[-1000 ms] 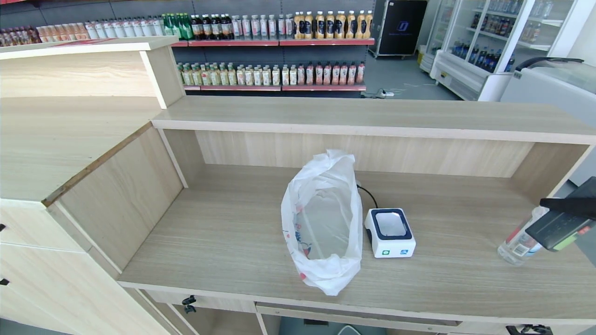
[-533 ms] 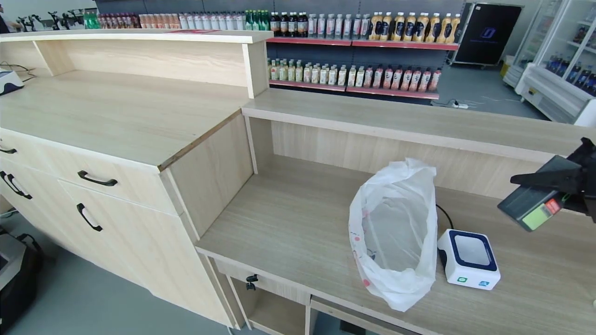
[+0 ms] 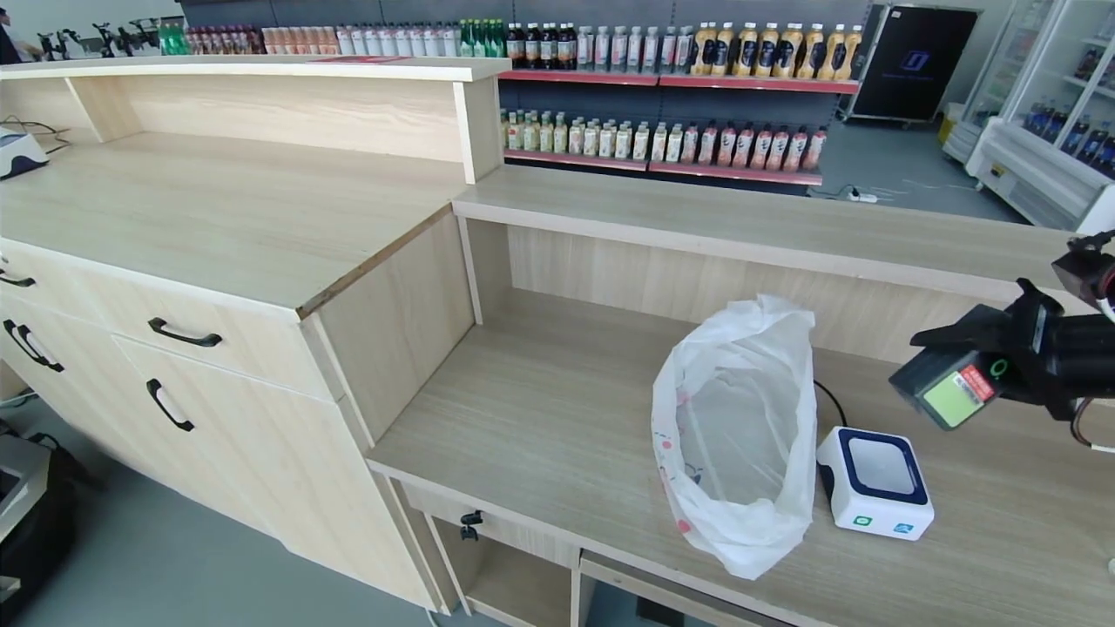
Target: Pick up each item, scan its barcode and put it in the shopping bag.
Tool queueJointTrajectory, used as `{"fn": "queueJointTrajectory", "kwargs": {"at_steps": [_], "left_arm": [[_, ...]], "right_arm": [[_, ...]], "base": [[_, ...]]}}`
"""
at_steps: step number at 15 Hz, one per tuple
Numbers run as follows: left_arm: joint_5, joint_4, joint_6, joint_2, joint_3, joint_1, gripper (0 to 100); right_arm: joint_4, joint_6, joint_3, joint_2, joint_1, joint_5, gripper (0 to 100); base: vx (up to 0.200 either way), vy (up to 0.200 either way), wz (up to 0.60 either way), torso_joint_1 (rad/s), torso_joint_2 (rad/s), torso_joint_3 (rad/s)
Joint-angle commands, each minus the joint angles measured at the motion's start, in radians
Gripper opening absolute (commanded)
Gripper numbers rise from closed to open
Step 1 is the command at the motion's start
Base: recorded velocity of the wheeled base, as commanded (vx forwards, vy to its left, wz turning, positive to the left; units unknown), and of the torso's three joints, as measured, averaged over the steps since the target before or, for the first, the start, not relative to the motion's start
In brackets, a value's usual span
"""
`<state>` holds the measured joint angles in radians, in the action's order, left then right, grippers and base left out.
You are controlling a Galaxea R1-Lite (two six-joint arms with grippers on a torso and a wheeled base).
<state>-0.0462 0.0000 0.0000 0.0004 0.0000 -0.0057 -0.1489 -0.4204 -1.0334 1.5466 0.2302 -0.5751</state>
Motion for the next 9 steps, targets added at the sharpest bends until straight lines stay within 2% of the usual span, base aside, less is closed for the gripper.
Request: {"fn": "queueJointTrajectory", "kwargs": {"at_steps": [1, 2, 4, 9], "left_arm": [[0.000, 0.000, 0.000, 0.001, 0.000, 0.000, 100], [0.000, 0.000, 0.000, 0.001, 0.000, 0.000, 100], [0.000, 0.000, 0.000, 0.001, 0.000, 0.000, 100], [0.000, 0.000, 0.000, 0.001, 0.000, 0.000, 100]], "right_arm": [[-0.004, -0.011, -0.028, 0.078, -0.052, 0.075, 0], [-0.006, -0.011, -0.031, 0.098, -0.072, 0.126, 0], [-0.006, -0.014, -0.031, 0.127, -0.097, 0.164, 0], [-0.020, -0.009, -0.027, 0.205, -0.144, 0.178, 0]], "base": [[0.000, 0.000, 0.00, 0.000, 0.00, 0.000], [0.000, 0.000, 0.00, 0.000, 0.00, 0.000], [0.000, 0.000, 0.00, 0.000, 0.00, 0.000], [0.000, 0.000, 0.00, 0.000, 0.00, 0.000]]}}
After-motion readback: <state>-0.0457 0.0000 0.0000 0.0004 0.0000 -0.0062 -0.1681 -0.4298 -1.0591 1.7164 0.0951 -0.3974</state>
